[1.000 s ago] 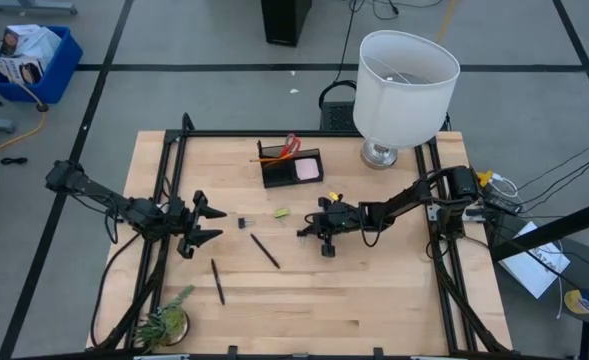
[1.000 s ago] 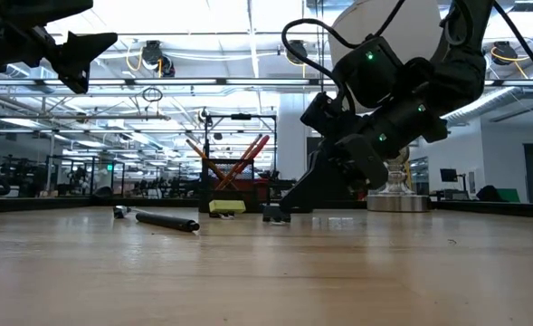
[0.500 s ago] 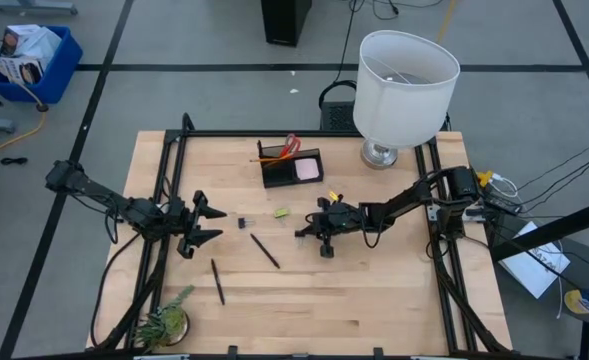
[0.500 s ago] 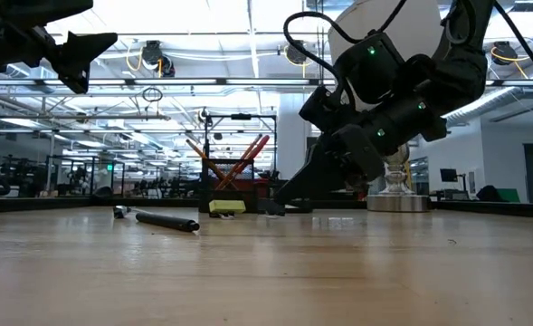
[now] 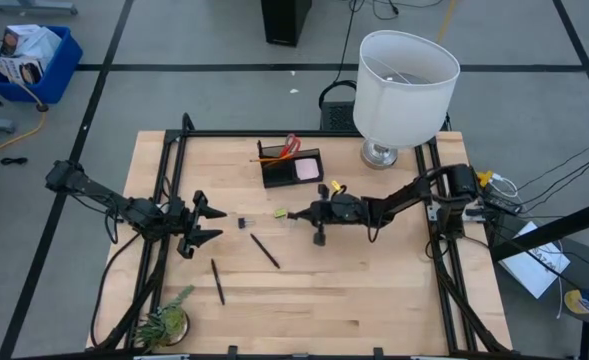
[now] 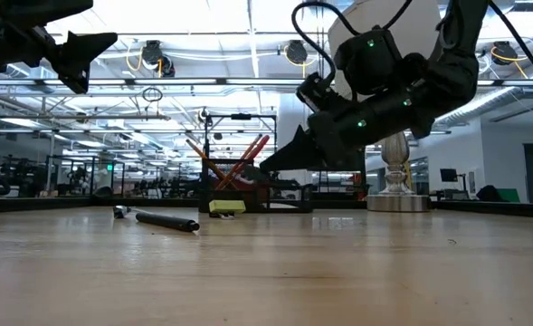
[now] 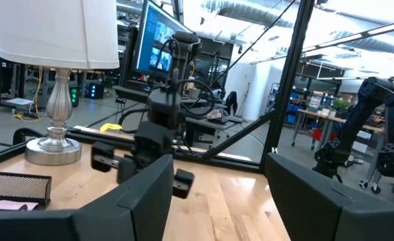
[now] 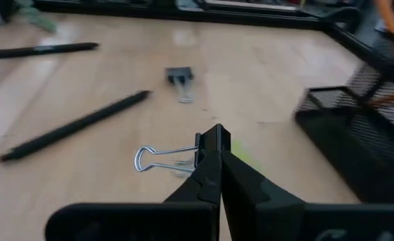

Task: Pick and place office supplies into organizer
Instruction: Put the black binder clip into the black desk organizer

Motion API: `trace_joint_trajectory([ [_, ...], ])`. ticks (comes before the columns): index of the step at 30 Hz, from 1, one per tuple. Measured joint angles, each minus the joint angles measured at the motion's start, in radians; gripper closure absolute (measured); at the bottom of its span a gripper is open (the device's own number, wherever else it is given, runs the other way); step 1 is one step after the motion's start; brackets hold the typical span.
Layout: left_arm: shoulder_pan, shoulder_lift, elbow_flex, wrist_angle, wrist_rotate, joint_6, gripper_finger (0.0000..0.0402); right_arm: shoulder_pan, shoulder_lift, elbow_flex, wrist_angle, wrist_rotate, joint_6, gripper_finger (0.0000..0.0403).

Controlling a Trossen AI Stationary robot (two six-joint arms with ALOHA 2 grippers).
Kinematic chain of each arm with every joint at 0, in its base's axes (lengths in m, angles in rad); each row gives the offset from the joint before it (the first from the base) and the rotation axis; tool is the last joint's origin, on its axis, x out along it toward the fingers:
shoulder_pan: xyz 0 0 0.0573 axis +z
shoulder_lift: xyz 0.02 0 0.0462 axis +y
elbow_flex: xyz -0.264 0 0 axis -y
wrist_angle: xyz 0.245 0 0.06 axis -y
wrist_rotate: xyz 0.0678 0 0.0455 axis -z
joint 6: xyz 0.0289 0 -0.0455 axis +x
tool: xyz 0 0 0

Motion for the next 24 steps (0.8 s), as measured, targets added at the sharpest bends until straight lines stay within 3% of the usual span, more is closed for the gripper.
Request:
trace_joint_trajectory([
  [10,0.000,0.000,0.000,0.000,0.000,0.000,0.0158,-0.076,0.000,0.100,-0.021,-0.054,-0.014,0.0402],
  [17,0.000,0.000,0.000,0.000,0.000,0.000,0.0158,-0.123,0.000,0.204,-0.162,-0.028,-0.066,0.0403],
  [24,0.000,0.000,0.000,0.000,0.000,0.000,0.0158,-0.185,0.000,0.223,-0.188,-0.033,-0.074,0.0403],
])
